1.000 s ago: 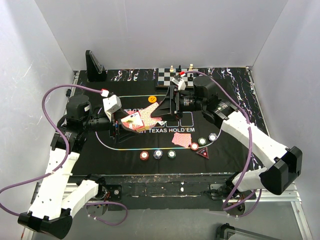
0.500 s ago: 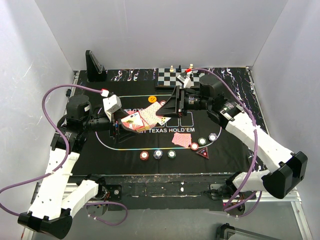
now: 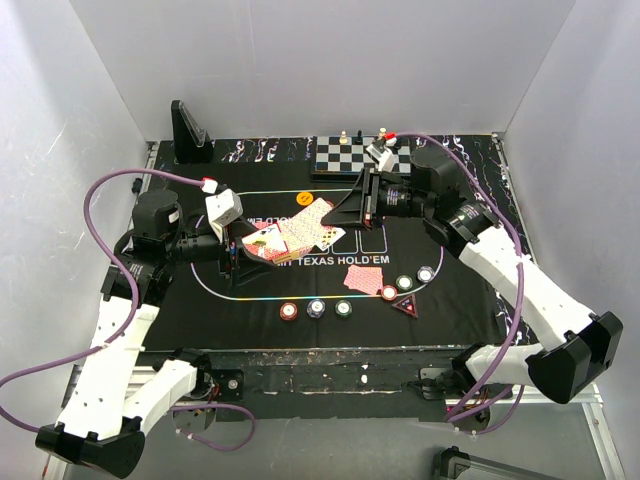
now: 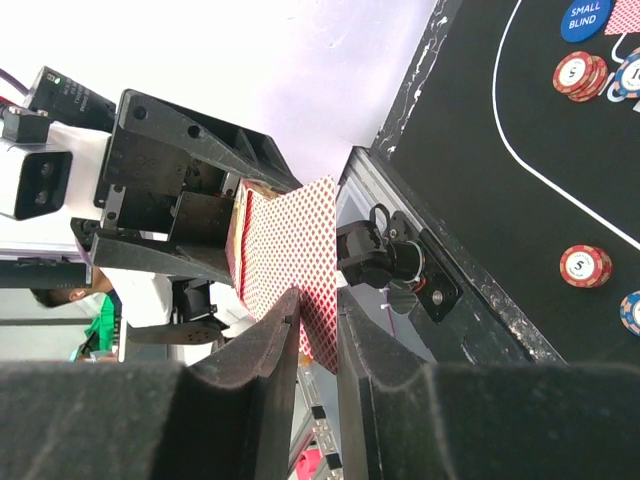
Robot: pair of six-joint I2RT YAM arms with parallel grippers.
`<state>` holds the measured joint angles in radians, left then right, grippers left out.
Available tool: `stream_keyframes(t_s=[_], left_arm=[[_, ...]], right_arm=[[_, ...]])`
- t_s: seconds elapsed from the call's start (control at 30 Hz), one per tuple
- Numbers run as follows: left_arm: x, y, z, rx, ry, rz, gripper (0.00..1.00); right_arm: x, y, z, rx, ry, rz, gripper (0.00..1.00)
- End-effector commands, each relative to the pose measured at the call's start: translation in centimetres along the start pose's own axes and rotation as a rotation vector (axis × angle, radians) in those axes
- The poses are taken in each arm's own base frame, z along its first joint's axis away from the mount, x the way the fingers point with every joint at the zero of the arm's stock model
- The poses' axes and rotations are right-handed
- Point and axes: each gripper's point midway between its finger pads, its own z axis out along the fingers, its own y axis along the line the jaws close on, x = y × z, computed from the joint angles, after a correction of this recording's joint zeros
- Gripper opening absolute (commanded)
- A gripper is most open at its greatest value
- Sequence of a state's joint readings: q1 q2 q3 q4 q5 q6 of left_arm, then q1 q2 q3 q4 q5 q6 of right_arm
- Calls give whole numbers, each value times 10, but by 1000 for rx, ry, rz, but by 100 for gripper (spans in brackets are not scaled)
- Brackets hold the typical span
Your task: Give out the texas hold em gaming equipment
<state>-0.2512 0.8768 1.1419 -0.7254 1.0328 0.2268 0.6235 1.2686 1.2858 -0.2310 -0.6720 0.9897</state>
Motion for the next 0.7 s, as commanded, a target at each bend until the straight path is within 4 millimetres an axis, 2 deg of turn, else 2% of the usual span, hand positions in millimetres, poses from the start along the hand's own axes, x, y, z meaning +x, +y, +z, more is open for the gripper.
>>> stream_keyframes(t_s=[0.0, 0.17, 0.33, 0.5, 0.67], left_arm=[[-22, -11, -6, 18, -50, 73, 0], [-23, -11, -7, 14, -47, 74, 0], [-21, -11, -8, 12, -42, 75, 0], [-20, -12, -8, 11, -39, 72, 0], [-20, -12, -9, 6, -36, 74, 0]], right_arm=[[-14, 32, -18, -59, -69, -95, 27], [-26, 44, -30, -92, -112, -121, 15], [-32, 46, -33, -114, -117, -95, 1], [-41, 48, -39, -140, -140, -75, 1], [-63, 43, -56, -142, -203, -62, 1]])
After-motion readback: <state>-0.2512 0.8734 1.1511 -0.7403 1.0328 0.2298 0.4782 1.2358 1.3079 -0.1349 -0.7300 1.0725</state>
